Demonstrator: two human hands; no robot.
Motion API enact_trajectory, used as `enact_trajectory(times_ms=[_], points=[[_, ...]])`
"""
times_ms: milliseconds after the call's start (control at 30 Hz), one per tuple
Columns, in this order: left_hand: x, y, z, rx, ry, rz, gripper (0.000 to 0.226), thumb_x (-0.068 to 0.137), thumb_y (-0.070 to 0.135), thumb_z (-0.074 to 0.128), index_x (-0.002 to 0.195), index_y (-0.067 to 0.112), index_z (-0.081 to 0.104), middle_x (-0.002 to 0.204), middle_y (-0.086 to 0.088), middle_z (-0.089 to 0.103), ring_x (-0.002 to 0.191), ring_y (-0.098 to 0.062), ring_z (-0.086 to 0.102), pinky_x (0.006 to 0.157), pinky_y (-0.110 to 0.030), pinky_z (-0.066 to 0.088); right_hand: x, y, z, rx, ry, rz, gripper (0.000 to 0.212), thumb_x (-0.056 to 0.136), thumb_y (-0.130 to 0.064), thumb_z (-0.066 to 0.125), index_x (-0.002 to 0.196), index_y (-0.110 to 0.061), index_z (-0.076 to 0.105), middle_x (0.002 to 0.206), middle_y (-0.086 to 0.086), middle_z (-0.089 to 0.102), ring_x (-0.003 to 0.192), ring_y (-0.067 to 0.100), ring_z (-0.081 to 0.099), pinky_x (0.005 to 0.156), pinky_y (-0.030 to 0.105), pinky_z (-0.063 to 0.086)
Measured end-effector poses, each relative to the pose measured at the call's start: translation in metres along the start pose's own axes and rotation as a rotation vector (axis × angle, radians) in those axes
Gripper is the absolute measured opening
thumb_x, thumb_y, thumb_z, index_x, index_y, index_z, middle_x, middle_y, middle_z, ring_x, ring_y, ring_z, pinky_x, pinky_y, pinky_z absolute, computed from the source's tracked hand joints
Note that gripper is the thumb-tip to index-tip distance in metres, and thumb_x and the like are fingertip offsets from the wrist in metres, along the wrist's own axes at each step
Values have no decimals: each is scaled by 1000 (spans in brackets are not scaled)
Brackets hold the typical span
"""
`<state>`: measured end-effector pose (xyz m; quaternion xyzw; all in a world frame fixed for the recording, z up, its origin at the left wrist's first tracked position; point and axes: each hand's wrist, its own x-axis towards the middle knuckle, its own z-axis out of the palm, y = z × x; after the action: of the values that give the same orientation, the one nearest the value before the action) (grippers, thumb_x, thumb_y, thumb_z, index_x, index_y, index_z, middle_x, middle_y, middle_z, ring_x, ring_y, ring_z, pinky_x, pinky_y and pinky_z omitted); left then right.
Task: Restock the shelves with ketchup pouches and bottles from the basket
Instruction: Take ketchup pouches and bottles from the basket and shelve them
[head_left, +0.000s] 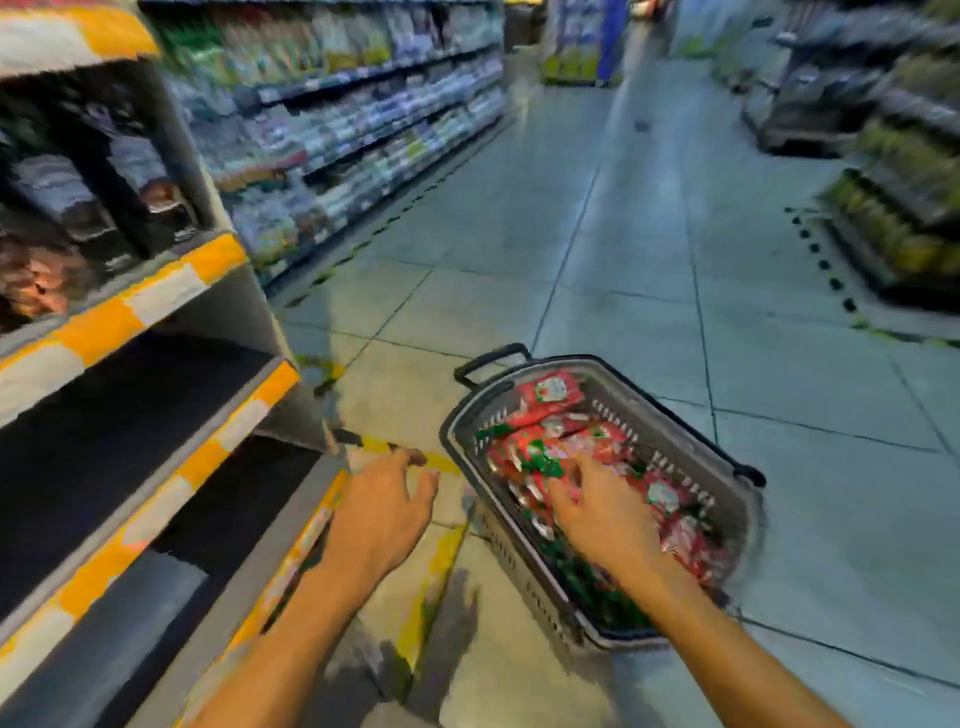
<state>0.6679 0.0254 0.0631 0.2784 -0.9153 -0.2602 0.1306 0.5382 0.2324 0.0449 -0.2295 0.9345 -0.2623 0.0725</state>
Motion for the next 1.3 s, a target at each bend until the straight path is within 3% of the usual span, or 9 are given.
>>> enact_trajectory(times_ms=[100, 200, 333, 467, 633, 767, 1000, 1133, 1300], points=[[31, 28, 50, 71, -78, 124, 28, 99, 42, 52, 115, 22, 64, 113, 0, 69, 106, -23, 64, 84, -36, 50, 12, 56, 5, 51, -14, 115, 29, 100, -47, 51, 106, -19, 52, 95, 1, 62, 87, 24, 61, 69, 36, 47], [63, 47, 97, 127, -169, 209, 30, 98, 42, 51, 114, 19, 63, 109, -3, 69, 102, -26, 64, 83, -38, 53, 27, 99, 14, 103, -24, 249, 39, 99, -41, 54, 121, -9, 52, 105, 5, 61, 91, 21, 59, 76, 35, 50], [103, 58, 154, 133, -288, 220, 45, 100, 42, 47, 135, 16, 55, 131, -8, 63, 122, -28, 57, 100, -42, 48, 48, 135, 28, 126, 57, 419, 59, 97, -36, 58, 141, -2, 40, 134, 17, 50, 119, 30, 53, 98, 39, 45], [144, 69, 202, 151, -391, 262, 55, 102, 41, 45, 151, 17, 38, 149, -10, 48, 136, -30, 45, 110, -47, 40, 71, 149, 44, 191, 106, 569, 73, 95, -37, 62, 150, -5, 26, 150, 19, 34, 137, 35, 38, 110, 47, 39], [183, 78, 250, 253, -430, 320, 62, 104, 44, 38, 158, 17, 21, 161, -13, 27, 147, -32, 27, 116, -53, 31, 89, 167, 67, 269, 121, 704, 84, 96, -43, 62, 155, -5, 15, 154, 23, 30, 143, 39, 29, 114, 49, 33], [203, 74, 269, 354, -502, 303, 64, 105, 48, 27, 159, 17, 13, 163, -11, 22, 148, -34, 22, 118, -54, 27, 94, 179, 76, 301, 157, 805, 80, 94, -44, 64, 149, -2, 25, 145, 24, 41, 136, 38, 36, 106, 45, 39], [207, 65, 279, 350, -371, 390, 46, 106, 42, 30, 137, 14, 49, 139, -9, 46, 127, -28, 40, 109, -45, 38, 101, 190, 80, 311, 106, 907, 78, 81, -53, 76, 133, -2, 46, 147, 25, 38, 132, 40, 43, 108, 49, 42], [206, 68, 282, 276, -392, 345, 38, 107, 39, 36, 131, 13, 50, 132, -14, 52, 123, -30, 43, 106, -43, 39, 96, 193, 83, 354, 128, 870, 74, 73, -51, 83, 127, -11, 51, 136, 17, 44, 123, 35, 49, 102, 49, 47], [207, 70, 285, 123, -365, 310, 23, 105, 35, 44, 107, 15, 55, 108, -10, 64, 101, -27, 57, 91, -45, 49, 96, 194, 82, 408, 139, 854, 80, 65, -50, 89, 126, -15, 50, 123, 10, 52, 113, 31, 57, 94, 50, 53]])
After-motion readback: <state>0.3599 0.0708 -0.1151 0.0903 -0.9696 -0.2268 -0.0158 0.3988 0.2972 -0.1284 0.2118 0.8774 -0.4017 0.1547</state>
